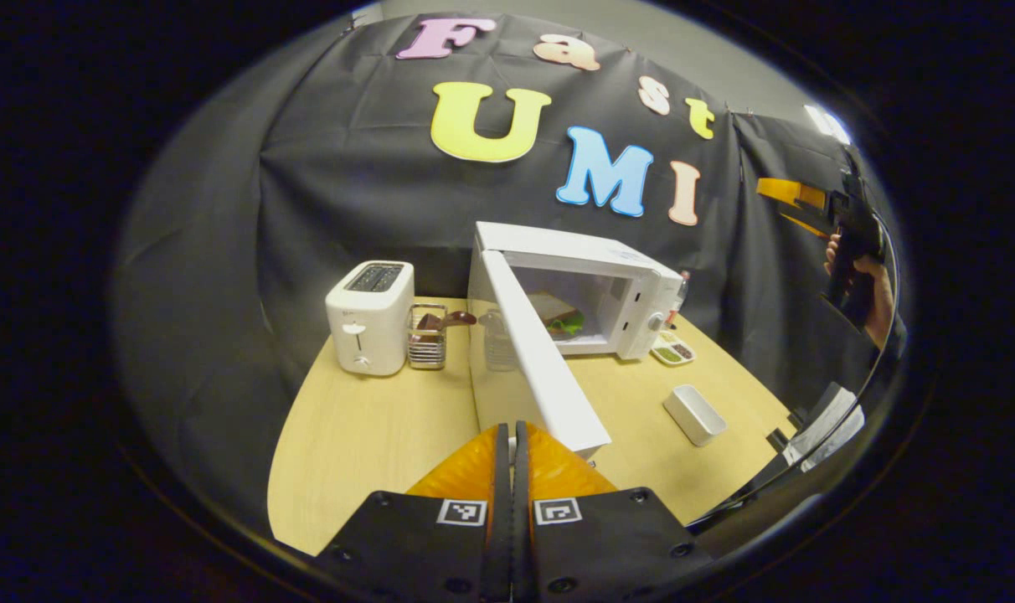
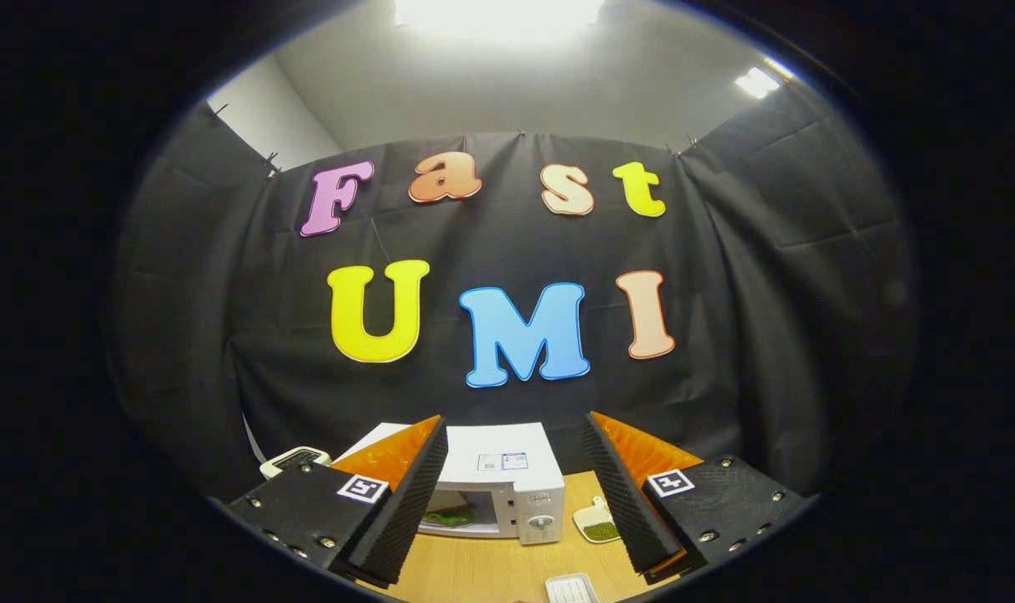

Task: Open the microwave oven with the left hand, put the food in, and close the microwave oven.

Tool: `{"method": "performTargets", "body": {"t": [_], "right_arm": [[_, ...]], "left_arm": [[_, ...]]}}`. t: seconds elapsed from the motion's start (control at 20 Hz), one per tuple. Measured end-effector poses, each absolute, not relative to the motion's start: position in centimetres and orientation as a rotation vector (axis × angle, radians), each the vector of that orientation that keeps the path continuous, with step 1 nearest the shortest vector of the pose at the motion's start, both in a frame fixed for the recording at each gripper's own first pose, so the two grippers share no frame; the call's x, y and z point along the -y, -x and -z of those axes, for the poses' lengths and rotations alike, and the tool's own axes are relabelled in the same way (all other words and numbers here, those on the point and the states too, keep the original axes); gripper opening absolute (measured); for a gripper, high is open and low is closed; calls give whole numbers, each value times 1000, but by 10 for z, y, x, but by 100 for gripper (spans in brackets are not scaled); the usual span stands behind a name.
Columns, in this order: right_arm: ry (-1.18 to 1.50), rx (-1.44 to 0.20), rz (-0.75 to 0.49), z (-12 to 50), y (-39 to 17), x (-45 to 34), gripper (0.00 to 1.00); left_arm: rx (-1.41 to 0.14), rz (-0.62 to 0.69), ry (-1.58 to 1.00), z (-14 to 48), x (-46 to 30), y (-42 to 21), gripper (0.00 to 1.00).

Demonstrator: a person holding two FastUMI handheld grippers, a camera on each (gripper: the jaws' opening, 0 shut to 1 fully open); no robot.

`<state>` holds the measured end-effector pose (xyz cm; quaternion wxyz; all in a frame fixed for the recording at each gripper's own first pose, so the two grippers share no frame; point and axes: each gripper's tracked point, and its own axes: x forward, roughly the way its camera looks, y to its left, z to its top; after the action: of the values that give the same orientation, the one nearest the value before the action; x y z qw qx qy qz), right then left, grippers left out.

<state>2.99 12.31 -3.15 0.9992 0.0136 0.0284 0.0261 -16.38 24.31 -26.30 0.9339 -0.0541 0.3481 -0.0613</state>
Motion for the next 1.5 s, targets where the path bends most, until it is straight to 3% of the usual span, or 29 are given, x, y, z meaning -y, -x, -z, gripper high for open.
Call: {"method": "performTargets", "body": {"t": [0.6, 1.5], "right_arm": [[-31, -24, -77, 34, -49, -61, 96], [-22, -13, -44, 50, -60, 1, 96]], "left_arm": [[-728, 184, 112, 277, -129, 124, 7], [-683, 310, 102, 305, -10, -2, 7]]}}
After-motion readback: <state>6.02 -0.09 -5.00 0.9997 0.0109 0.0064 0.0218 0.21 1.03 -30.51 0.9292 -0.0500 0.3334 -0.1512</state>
